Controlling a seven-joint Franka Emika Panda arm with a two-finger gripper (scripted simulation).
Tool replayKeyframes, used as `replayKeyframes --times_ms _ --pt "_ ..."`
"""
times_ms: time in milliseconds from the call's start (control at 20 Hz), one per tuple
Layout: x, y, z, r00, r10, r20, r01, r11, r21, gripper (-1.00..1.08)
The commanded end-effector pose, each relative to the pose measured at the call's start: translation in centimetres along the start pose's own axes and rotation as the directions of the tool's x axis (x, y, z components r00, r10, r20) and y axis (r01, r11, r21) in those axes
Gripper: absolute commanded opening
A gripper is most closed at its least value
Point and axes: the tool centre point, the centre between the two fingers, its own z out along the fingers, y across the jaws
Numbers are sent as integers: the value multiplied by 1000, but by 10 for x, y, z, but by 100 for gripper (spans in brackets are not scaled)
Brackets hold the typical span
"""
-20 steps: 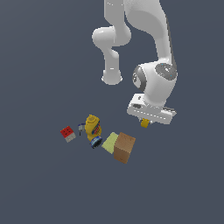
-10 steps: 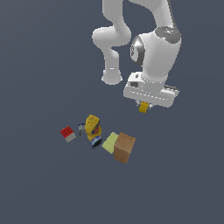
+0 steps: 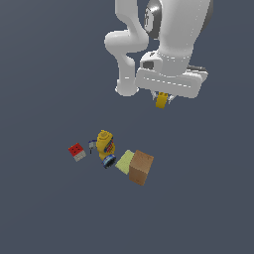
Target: Pick up a designated object from a clutter of objects.
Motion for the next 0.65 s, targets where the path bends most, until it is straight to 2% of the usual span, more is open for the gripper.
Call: replayKeyframes --times_ms 0,300,600 --pt "-2 5 -18 1000 0 1 0 1000 0 -100" --pt "-4 13 -45 1000 1 0 -1 1000 -1 -100" --pt "-5 16 -54 1000 1 0 -1 1000 -1 -100"
